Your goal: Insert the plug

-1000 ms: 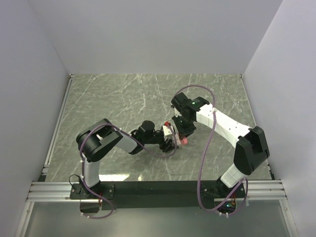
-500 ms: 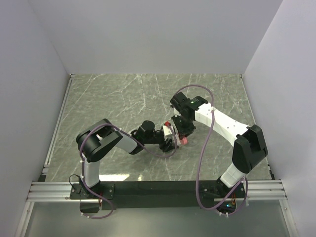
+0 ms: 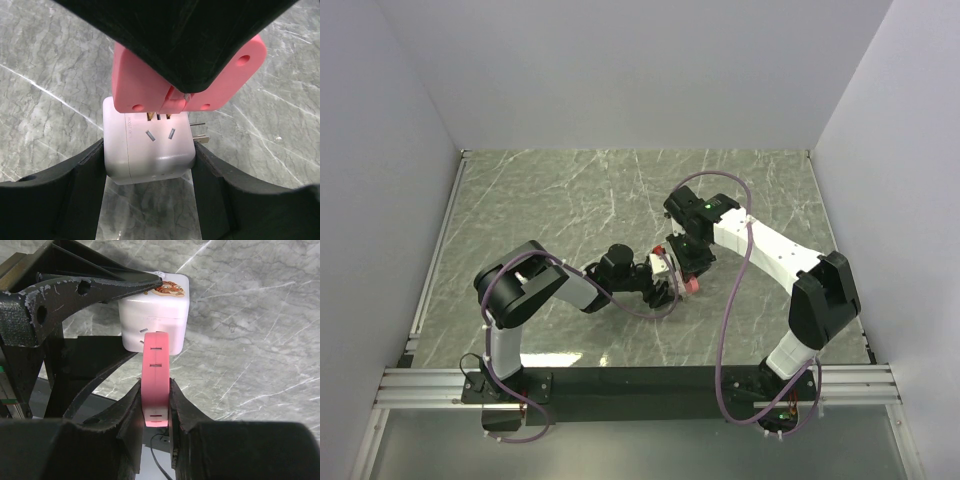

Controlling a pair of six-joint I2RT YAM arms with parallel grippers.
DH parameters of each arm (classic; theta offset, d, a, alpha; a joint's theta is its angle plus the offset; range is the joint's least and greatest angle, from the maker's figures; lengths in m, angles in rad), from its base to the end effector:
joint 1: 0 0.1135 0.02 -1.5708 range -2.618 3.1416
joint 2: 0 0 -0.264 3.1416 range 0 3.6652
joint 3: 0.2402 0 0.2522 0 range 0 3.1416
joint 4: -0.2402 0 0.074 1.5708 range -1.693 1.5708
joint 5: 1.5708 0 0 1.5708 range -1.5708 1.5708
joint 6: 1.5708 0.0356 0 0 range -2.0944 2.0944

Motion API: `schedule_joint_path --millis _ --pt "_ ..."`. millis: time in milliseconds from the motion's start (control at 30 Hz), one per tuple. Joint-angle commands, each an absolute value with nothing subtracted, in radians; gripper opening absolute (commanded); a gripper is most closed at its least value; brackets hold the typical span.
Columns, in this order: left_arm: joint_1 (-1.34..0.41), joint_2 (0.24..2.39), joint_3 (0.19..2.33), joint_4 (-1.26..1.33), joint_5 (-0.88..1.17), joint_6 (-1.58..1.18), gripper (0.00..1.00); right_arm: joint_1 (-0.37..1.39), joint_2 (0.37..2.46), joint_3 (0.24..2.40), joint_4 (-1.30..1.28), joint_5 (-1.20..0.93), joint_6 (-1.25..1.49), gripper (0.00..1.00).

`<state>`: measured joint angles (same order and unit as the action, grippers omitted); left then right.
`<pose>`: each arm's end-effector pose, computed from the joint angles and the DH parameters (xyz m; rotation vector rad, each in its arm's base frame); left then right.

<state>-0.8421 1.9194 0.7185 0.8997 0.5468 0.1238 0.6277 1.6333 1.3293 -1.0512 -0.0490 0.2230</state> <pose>0.2222 -0.2767 0.1239 1.2363 1.5083 -0.9958 0.2512 0.1844 0.2539 -0.6023 2.8969 0.1982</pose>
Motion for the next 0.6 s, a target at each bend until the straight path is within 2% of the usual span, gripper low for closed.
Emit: schedule_joint_path --millis 0,567 --pt "-0.857 1.913 0.710 0.804 0.552 0.132 0.29 0.627 1.695 1.308 -1.014 -0.009 0.224 0.00" --pt "-0.857 1.904 0.698 0.810 0.549 0.127 0.27 0.646 1.766 1.304 -1.009 -0.002 0.229 0.00"
